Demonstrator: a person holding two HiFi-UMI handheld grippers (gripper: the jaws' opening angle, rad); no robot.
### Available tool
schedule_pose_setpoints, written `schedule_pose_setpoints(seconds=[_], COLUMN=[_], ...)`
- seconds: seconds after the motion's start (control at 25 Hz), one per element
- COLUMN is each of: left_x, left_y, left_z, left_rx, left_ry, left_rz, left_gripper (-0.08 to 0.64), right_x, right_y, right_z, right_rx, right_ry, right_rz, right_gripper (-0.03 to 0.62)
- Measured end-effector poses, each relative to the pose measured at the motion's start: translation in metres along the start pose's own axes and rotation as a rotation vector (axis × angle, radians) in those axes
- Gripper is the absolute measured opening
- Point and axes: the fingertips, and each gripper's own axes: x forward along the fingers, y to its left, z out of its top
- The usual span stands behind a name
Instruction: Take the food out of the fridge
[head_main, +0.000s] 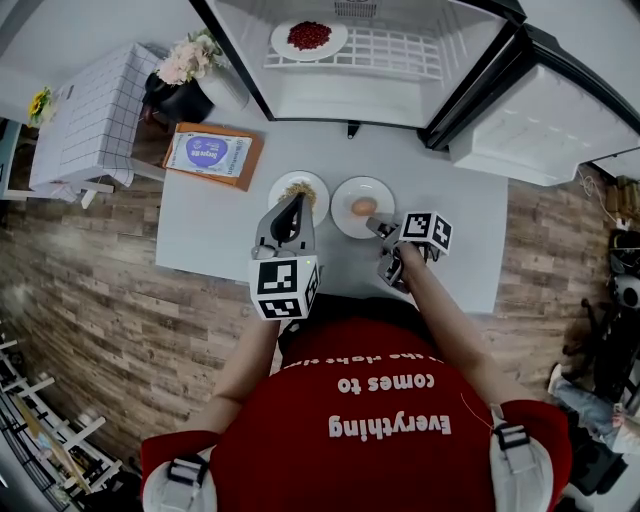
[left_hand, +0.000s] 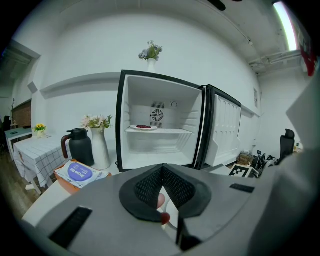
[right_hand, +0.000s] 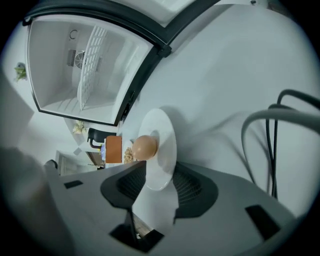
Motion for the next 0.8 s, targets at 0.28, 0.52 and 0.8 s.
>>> schedule_pose_setpoints(seconds=[0.28, 0.52, 0.8], left_x=[-0.001, -0.001, -0.004], left_y=[0.002, 0.0, 0.002], left_z=[-0.002, -0.001, -0.003], left_rx=[0.004, 0.005, 0.011], left_ry=[0.002, -0.003, 0.0], left_rz=[0.0, -0.005, 0.0], left_gripper=[0.008, 0.008, 0.008], right_x=[0.002, -0.002, -0.005], right_y=[0.001, 0.0, -0.007], right_z=[-0.01, -0.014, -0.021], right_rx=[-0.152, -0.349, -0.737], right_ry=[0.054, 0.128, 0.208], right_rz=[-0.071, -0.179, -0.353], right_gripper=[0.22, 0.239, 0.241])
